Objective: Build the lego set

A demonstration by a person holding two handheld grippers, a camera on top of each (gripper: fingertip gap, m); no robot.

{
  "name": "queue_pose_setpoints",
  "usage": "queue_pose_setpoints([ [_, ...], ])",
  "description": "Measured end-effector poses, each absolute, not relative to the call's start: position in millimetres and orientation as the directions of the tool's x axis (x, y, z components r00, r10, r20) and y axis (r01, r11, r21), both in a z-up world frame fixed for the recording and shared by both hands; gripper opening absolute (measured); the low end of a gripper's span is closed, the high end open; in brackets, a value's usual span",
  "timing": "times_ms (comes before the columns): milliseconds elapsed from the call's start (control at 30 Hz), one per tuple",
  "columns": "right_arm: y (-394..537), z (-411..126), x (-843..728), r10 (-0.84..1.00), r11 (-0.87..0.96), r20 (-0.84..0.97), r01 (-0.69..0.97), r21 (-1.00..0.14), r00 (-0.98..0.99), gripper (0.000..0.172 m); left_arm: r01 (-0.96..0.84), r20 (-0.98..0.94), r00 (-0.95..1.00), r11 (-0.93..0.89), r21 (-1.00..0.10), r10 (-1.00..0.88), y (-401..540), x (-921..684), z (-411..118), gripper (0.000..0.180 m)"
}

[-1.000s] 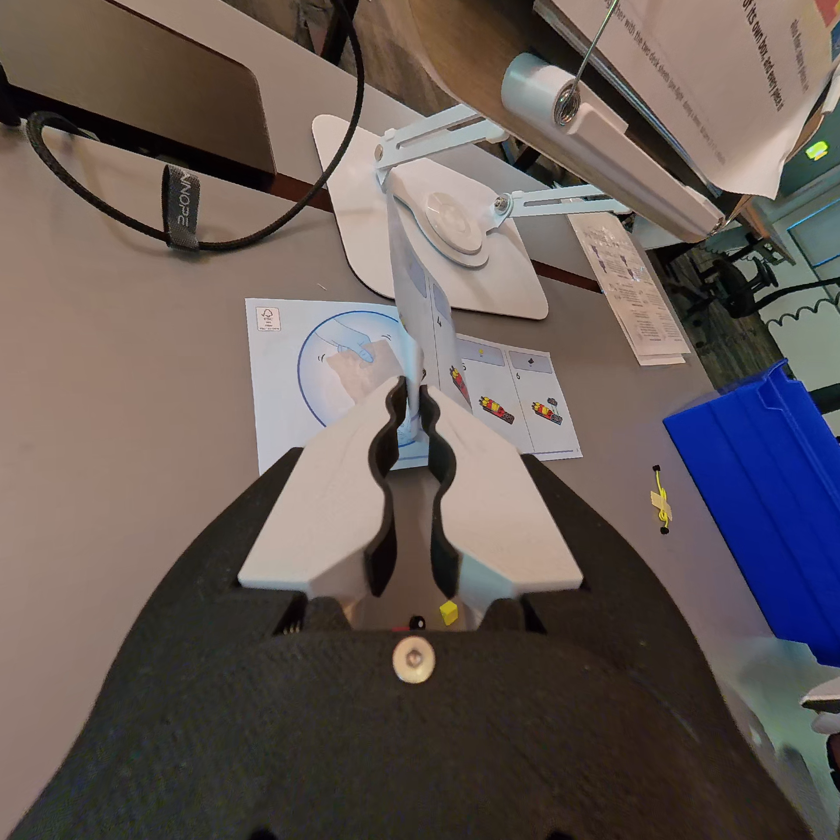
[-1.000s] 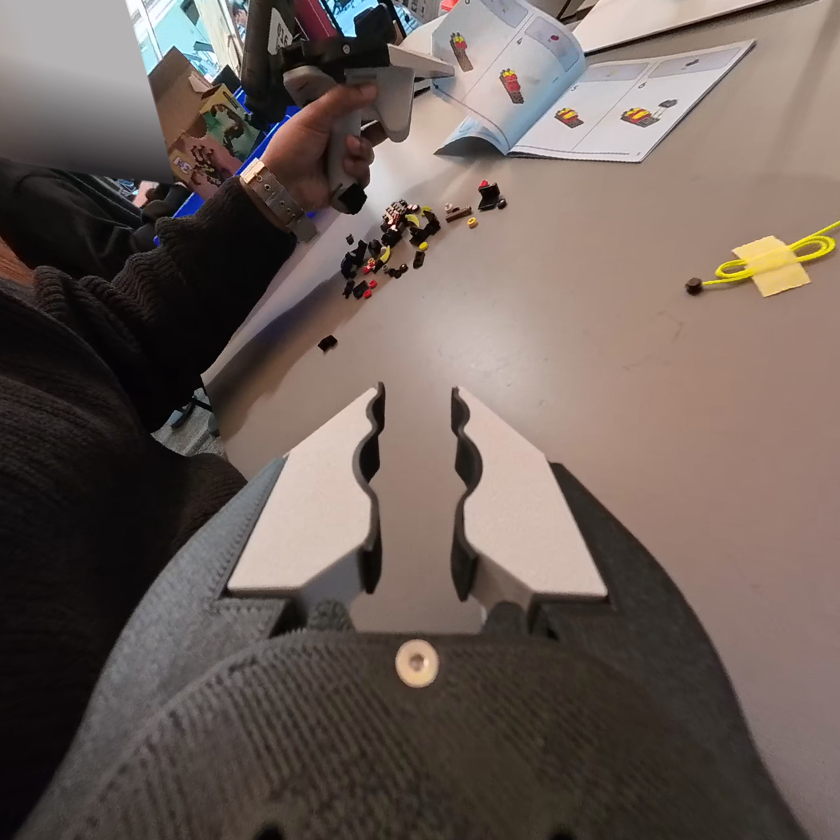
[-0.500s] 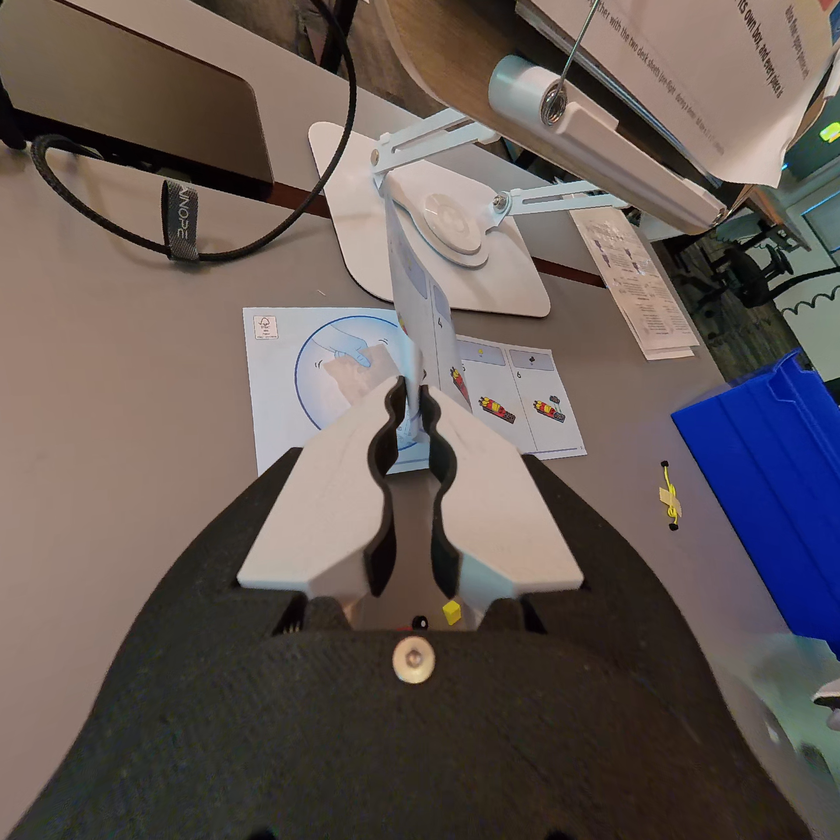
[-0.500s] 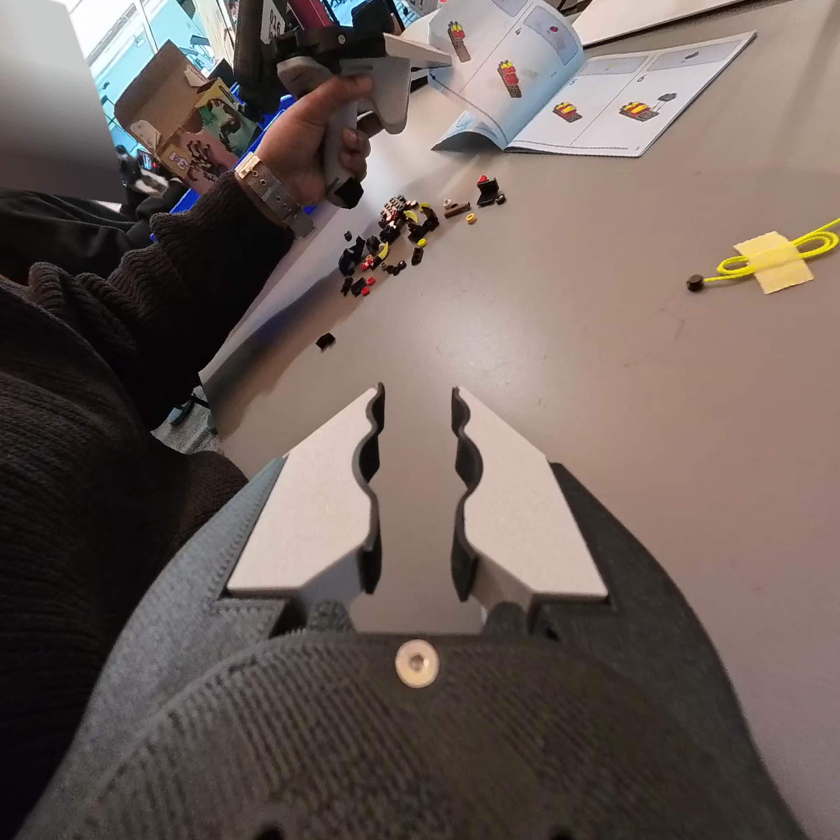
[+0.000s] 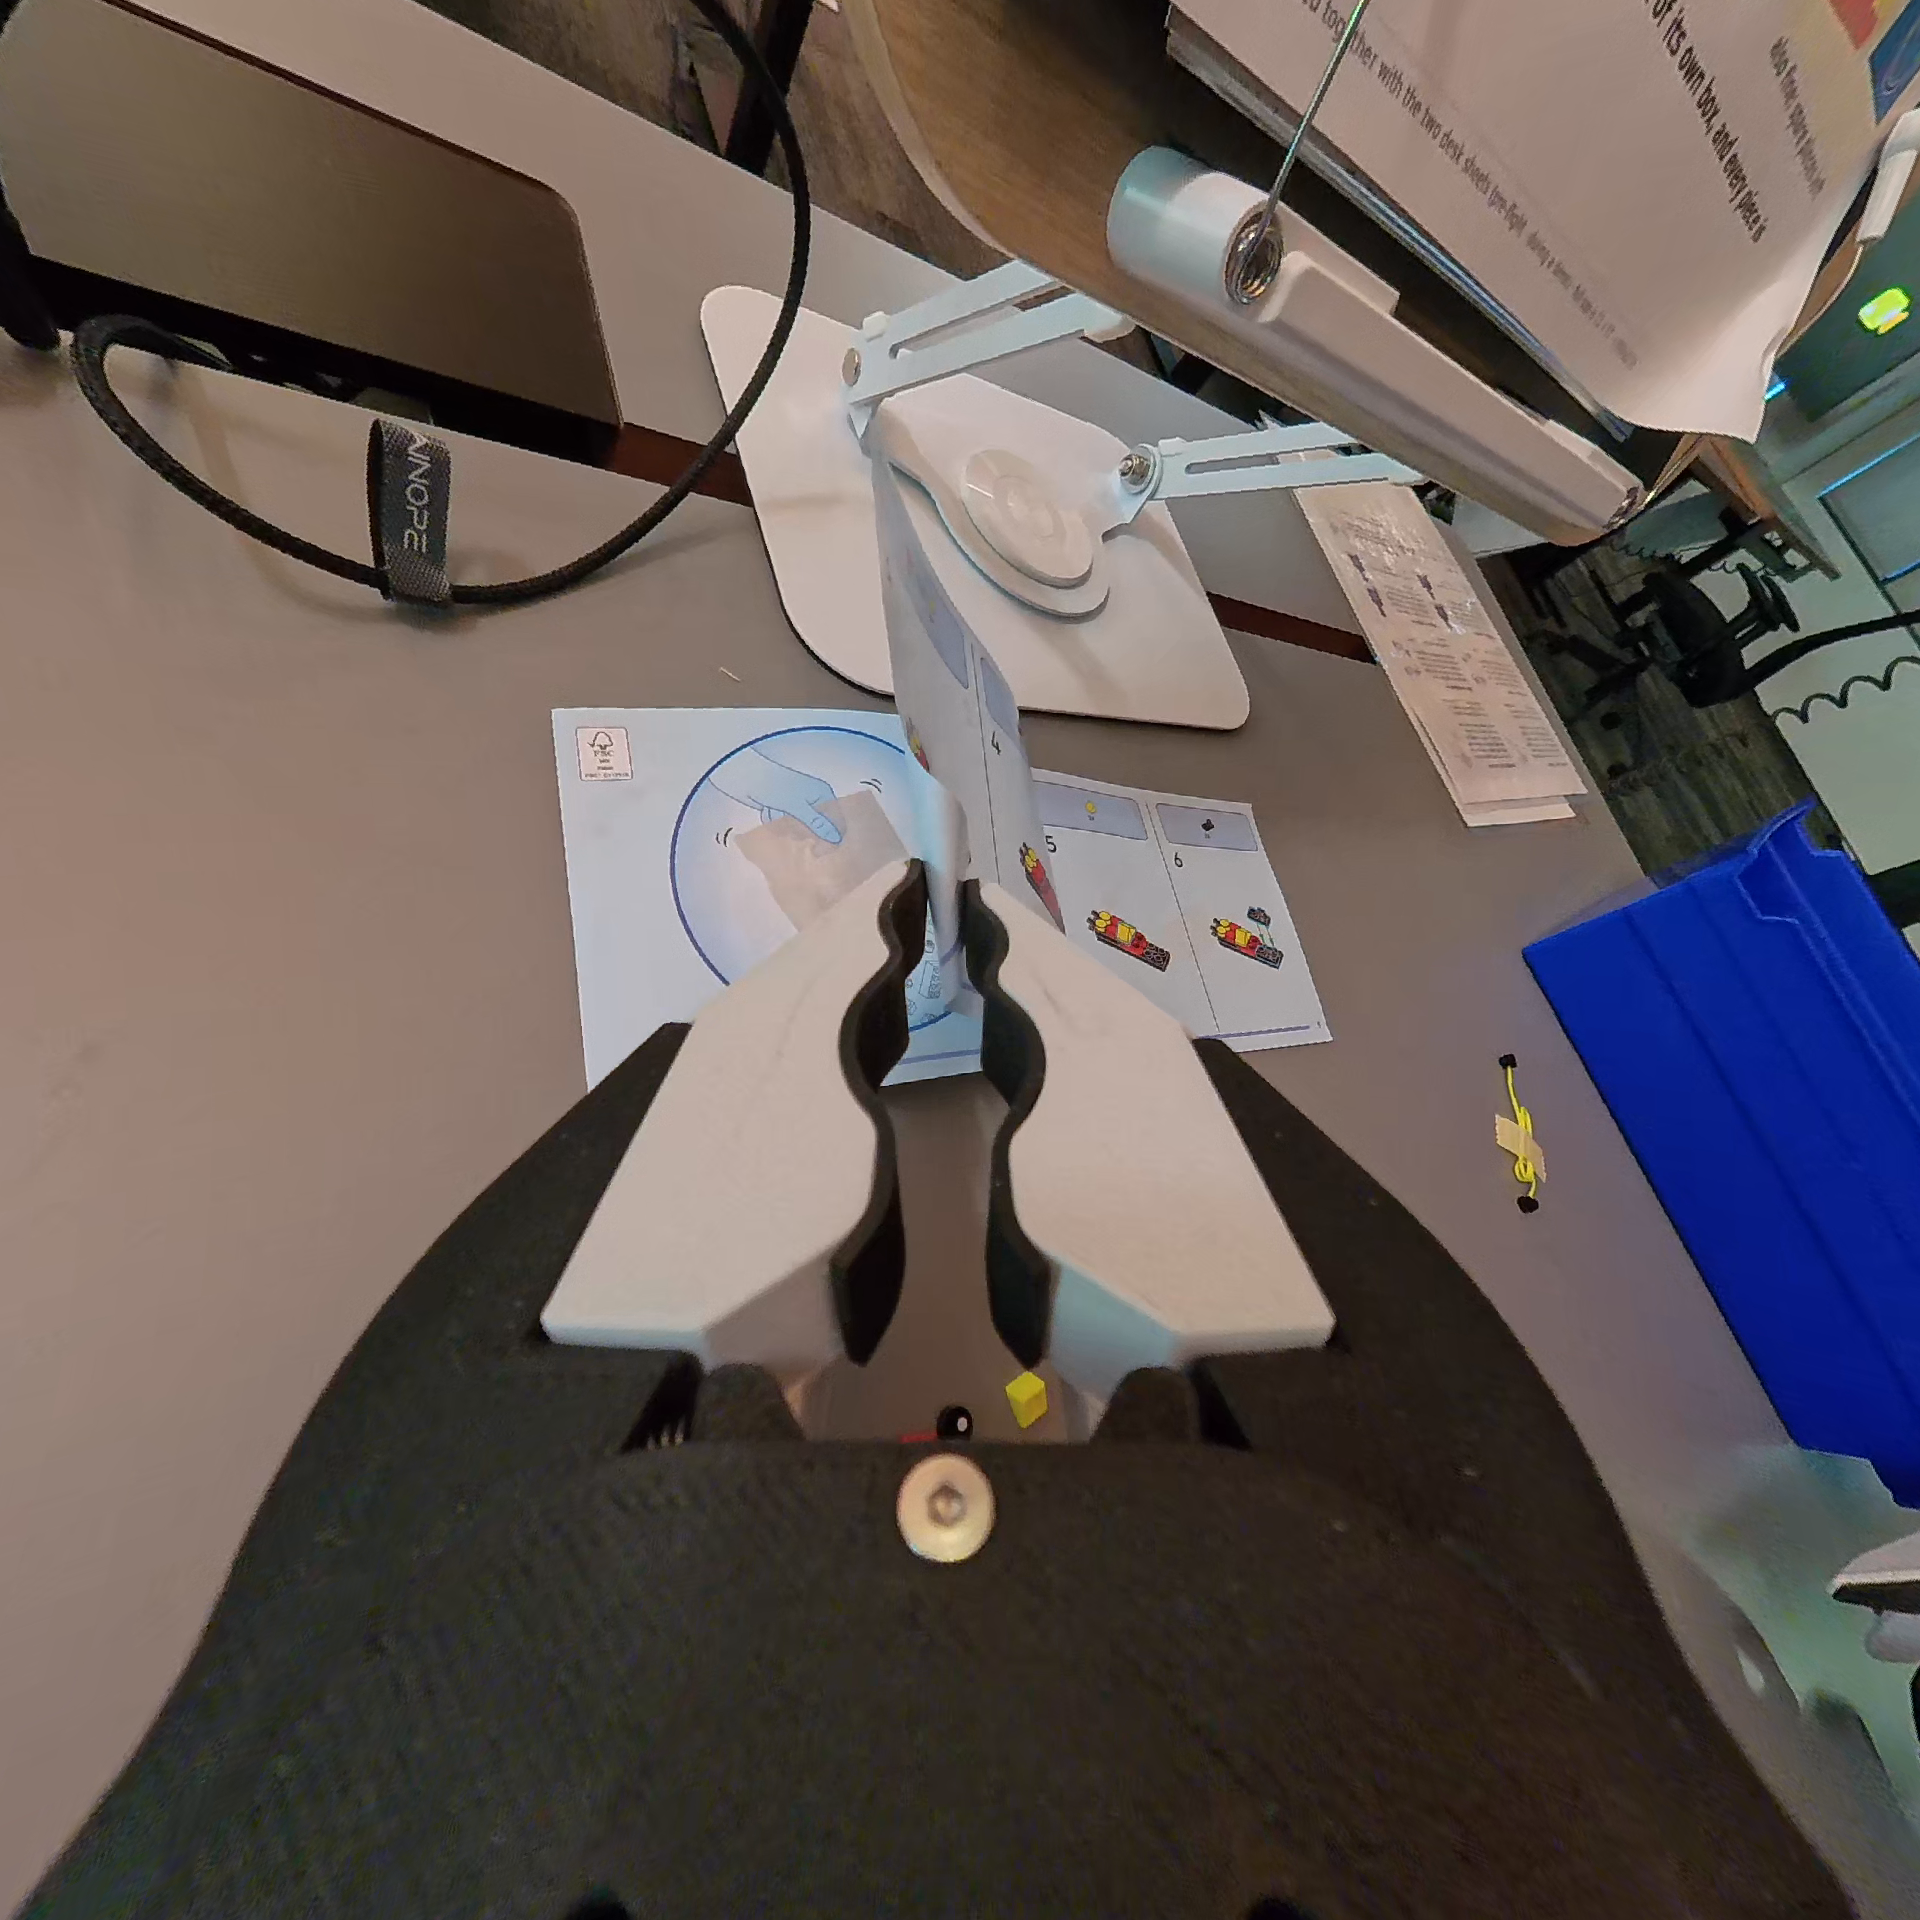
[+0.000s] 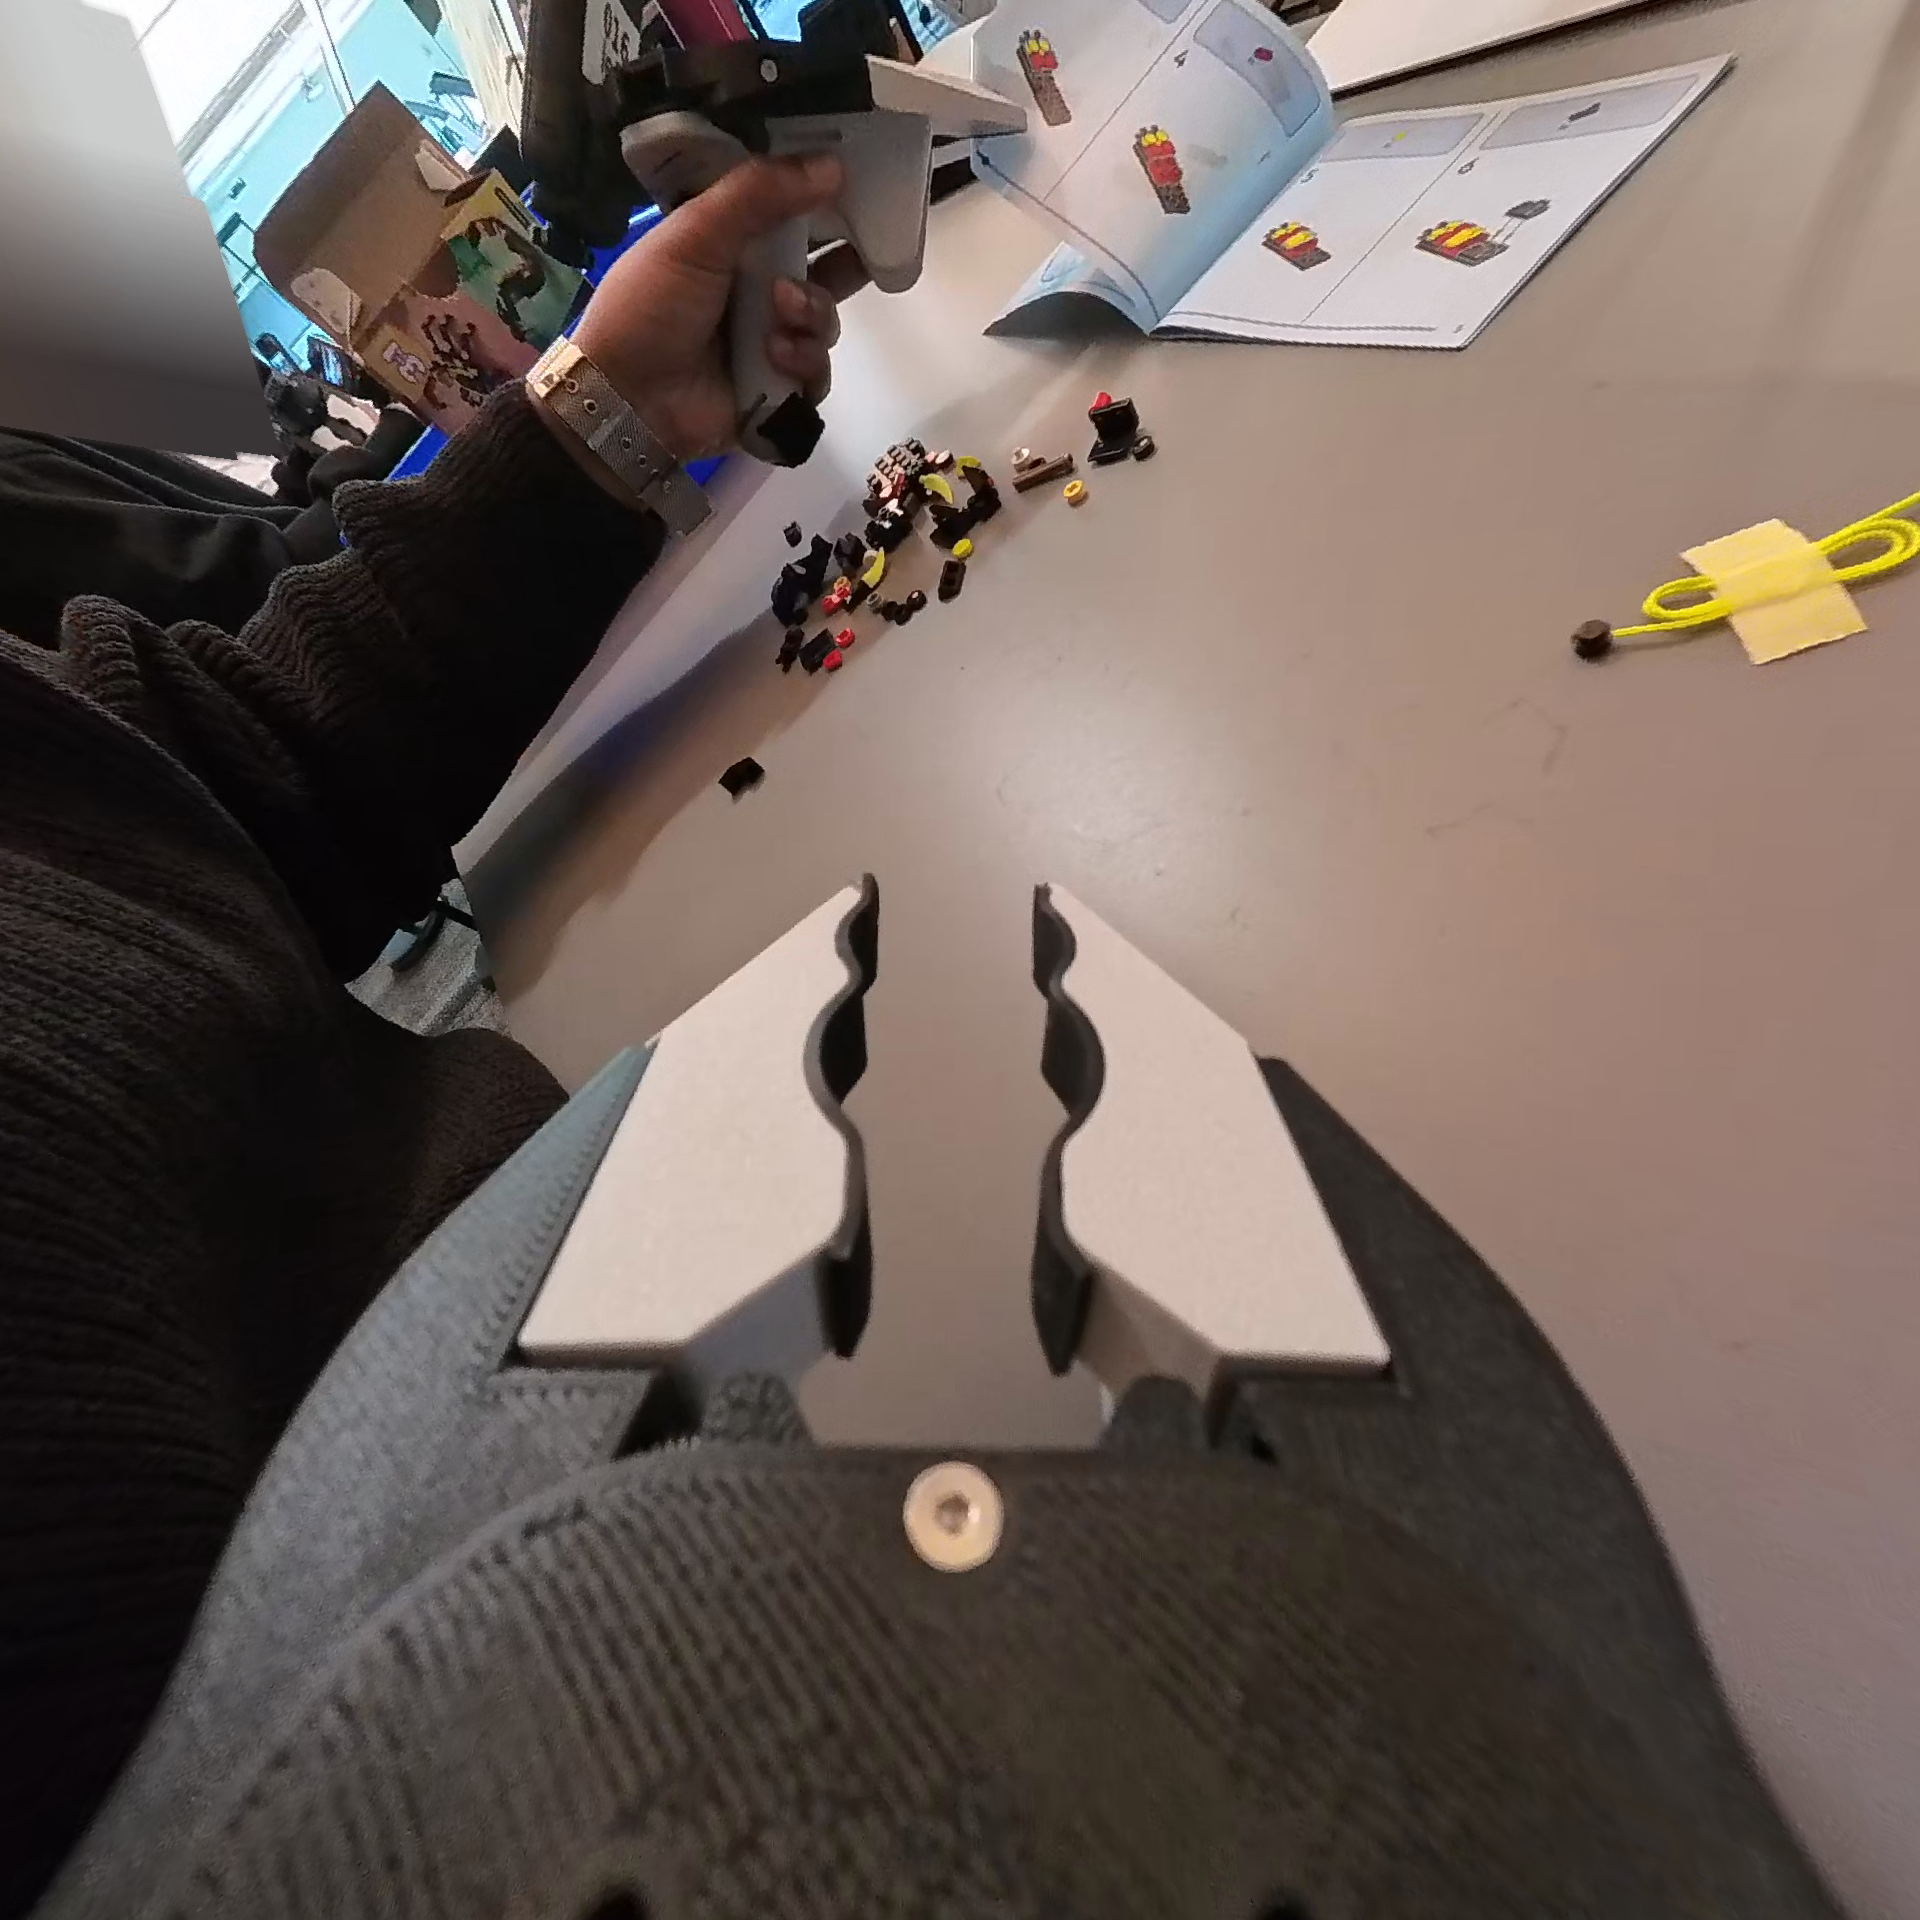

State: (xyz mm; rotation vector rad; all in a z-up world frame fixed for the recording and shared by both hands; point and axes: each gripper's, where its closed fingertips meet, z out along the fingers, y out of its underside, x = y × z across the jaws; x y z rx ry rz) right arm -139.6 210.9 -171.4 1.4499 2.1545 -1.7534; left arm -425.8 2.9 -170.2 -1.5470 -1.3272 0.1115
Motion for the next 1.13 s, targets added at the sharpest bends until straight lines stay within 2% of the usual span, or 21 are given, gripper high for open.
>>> queue_pose_setpoints([
  [833,210.9,-172.0,-139.9,0.632,-0.054,-0.524,0.643,-0.764,-0.571,0.028,0.664,0.525,0.455,0.119,-0.738,0.719,32.3,-410.5,-157.3,0.007],
  [967,210.9,-172.1,-140.1,0.632,-0.055,-0.526,0.644,-0.763,-0.57,0.028,0.659,0.538,0.499,0.105,-0.744,0.679,44.2,-404.3,-151.5,0.014],
  [1067,210.7,-172.3,-139.9,0.631,-0.054,-0.526,0.644,-0.763,-0.57,0.028,0.608,0.514,0.59,0.078,-0.79,0.623,61.1,-396.9,-139.8,0.036],
  [1133,210.9,-172.4,-140.1,0.632,-0.054,-0.526,0.644,-0.763,-0.57,0.028,0.563,0.473,0.644,0.047,-0.825,0.602,70.9,-391.0,-133.6,0.04],
])
